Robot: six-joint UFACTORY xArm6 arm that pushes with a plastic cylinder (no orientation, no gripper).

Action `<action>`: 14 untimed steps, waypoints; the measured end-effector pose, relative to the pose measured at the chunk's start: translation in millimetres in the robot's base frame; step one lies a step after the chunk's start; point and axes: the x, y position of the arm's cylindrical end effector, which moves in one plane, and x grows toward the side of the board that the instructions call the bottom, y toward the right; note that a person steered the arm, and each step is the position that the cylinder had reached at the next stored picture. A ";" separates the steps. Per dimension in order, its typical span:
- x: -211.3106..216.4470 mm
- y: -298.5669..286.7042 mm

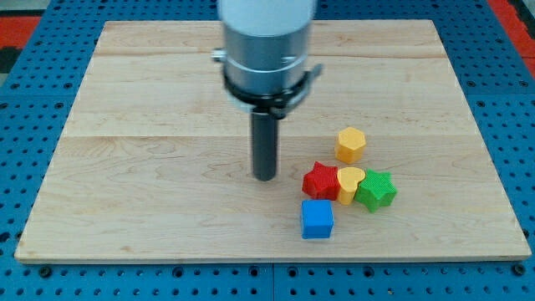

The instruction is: Move the yellow blocks to the top right of the red star

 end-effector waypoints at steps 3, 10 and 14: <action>70.6 78.9; 0.9 98.6; -64.2 118.2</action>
